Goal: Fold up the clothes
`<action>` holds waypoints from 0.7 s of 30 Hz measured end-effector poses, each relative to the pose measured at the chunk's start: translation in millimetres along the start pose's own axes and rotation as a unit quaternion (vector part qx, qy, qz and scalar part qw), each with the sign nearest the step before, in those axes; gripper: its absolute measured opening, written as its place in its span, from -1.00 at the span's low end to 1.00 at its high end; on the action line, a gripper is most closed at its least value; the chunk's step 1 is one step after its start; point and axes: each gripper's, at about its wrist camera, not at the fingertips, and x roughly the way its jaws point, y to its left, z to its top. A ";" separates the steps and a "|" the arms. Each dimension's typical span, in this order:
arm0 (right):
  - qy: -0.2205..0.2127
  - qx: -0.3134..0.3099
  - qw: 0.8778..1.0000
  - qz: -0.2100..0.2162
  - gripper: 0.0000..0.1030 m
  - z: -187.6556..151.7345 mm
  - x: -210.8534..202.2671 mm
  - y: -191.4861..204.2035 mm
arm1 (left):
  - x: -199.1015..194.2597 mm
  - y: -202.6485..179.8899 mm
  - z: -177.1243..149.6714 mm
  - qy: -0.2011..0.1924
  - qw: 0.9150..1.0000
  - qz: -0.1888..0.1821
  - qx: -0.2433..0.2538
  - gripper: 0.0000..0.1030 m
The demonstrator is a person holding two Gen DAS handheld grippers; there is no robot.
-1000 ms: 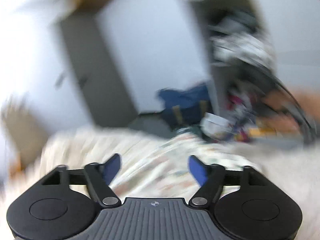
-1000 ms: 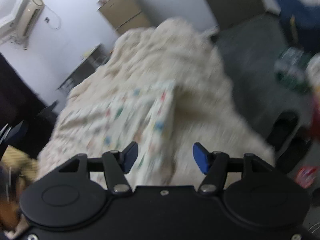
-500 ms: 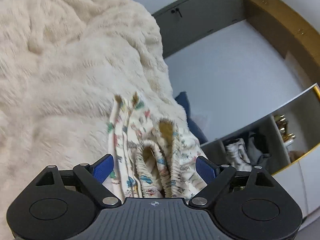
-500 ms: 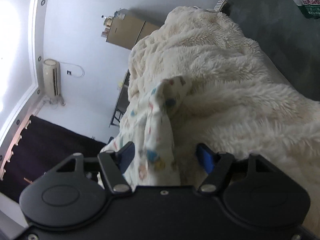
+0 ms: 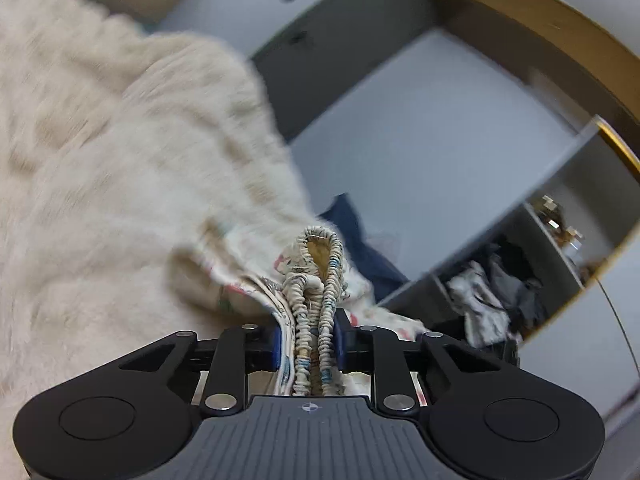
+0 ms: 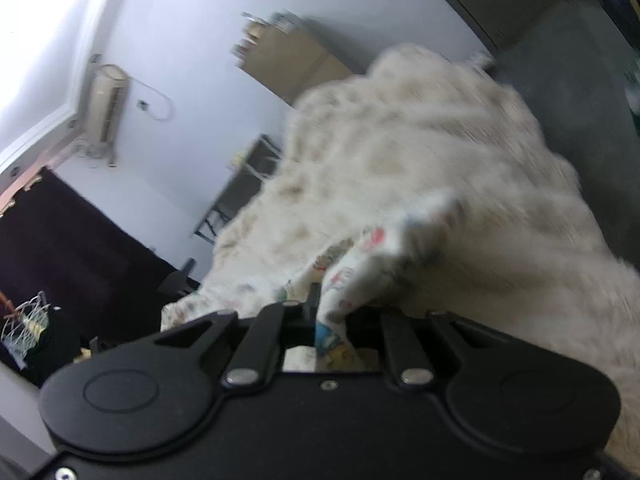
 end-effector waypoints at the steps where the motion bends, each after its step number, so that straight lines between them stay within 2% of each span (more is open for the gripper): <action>1: -0.006 -0.011 1.000 0.010 -0.85 6.0 -3.9 14.9 | -3.0 -3.8 5.3 -0.006 1.000 0.000 0.003 -0.63; 4: -0.018 -0.037 0.999 0.028 -0.85 23.9 -6.2 52.6 | -20.3 -12.0 23.8 -0.038 0.999 -0.004 -0.004 -0.63; 6: -0.016 -0.035 0.999 0.031 -0.82 35.9 3.6 65.1 | -39.6 -0.1 39.9 -0.072 0.997 -0.004 -0.035 -0.62; 7: -0.014 -0.035 0.999 0.010 -0.76 39.8 12.7 67.6 | -41.7 7.9 41.6 -0.078 0.995 0.008 -0.058 -0.55; 8: -0.012 -0.035 0.999 -0.029 -0.52 42.1 24.4 67.9 | -41.8 16.8 43.6 -0.078 0.993 0.037 -0.078 -0.40; 9: -0.011 -0.036 0.997 -0.067 -0.19 44.5 36.1 68.2 | -37.5 27.7 46.3 -0.069 0.988 0.101 -0.092 -0.29; 10: -0.007 -0.046 0.992 -0.115 -0.13 44.2 49.3 68.0 | -34.2 35.8 48.2 -0.059 0.980 0.160 -0.100 -0.08; 12: 0.010 -0.073 0.981 -0.181 -0.16 37.2 66.0 64.8 | -33.8 38.5 41.5 -0.057 0.967 0.235 -0.079 -0.10; 13: 0.021 -0.081 0.978 -0.191 -0.16 29.9 68.9 60.8 | -33.8 39.7 36.4 -0.060 0.960 0.267 -0.066 -0.10; 14: 0.026 -0.079 0.981 -0.173 -0.16 23.7 64.6 57.0 | -34.9 38.6 30.9 -0.066 0.955 0.284 -0.053 -0.10; 16: 0.030 -0.066 0.988 -0.136 -0.14 11.9 51.7 49.1 | -41.6 22.6 16.3 -0.084 0.963 0.256 -0.016 -0.06; 17: 0.030 -0.058 0.989 -0.129 -0.09 5.6 44.2 45.0 | -42.1 6.2 6.2 -0.090 0.964 0.248 0.021 0.01; 19: 0.031 -0.049 0.991 -0.117 0.01 -7.5 31.0 37.2 | -32.0 -22.1 -10.2 -0.086 0.962 0.244 0.082 0.05; 21: 0.032 -0.046 0.992 -0.114 0.04 -22.5 23.2 30.5 | -8.1 -57.1 -33.0 -0.058 0.961 0.222 0.158 0.07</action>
